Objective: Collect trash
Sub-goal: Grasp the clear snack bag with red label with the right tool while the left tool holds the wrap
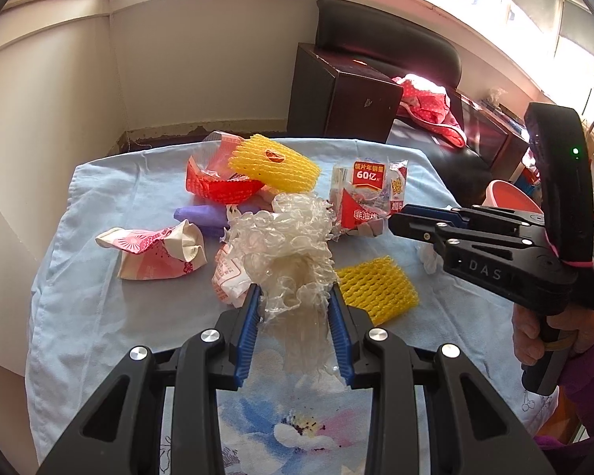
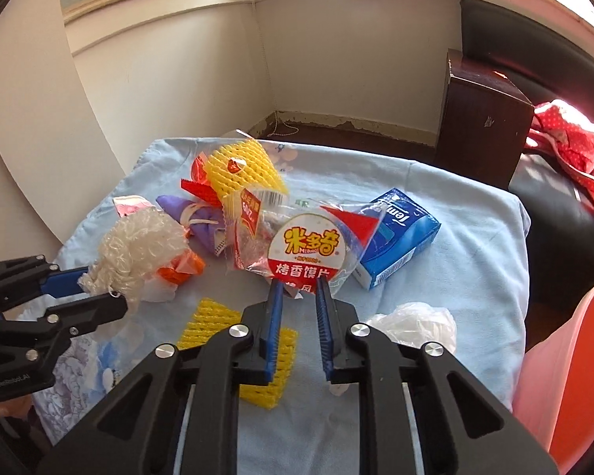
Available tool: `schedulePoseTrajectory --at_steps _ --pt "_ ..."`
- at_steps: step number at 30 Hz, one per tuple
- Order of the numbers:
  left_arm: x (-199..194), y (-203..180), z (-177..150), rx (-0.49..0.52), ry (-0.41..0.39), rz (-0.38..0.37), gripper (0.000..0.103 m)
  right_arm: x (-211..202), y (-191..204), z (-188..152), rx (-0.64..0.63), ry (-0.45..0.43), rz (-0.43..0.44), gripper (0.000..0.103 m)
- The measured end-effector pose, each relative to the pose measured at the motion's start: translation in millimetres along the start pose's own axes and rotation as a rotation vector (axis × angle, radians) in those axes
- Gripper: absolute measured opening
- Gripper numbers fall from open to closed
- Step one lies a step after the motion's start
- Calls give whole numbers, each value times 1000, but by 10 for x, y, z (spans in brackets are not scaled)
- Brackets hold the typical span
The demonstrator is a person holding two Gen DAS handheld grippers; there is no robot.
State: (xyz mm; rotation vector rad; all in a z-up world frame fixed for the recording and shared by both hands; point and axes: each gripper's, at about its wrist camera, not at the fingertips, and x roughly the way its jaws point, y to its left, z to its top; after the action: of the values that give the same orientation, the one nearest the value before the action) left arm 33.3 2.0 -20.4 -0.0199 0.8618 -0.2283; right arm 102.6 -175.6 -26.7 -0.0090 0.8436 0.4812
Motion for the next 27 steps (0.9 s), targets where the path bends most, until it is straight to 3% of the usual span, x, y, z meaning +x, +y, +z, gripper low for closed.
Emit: schedulePoseTrajectory --at_steps 6,8,13,23,27 --pt "35 22 6 -3 0 -10 33 -170 -48 38 26 -21 4 18" --pt "35 34 8 -4 -2 -14 33 -137 -86 91 38 8 -8 31" --pt "35 86 2 -13 -2 -12 33 -90 -318 181 159 15 46 43" --pt "63 89 15 -10 2 -6 33 88 -358 213 269 43 186 43" --pt "61 91 19 -11 2 -4 33 151 -346 217 269 52 177 43"
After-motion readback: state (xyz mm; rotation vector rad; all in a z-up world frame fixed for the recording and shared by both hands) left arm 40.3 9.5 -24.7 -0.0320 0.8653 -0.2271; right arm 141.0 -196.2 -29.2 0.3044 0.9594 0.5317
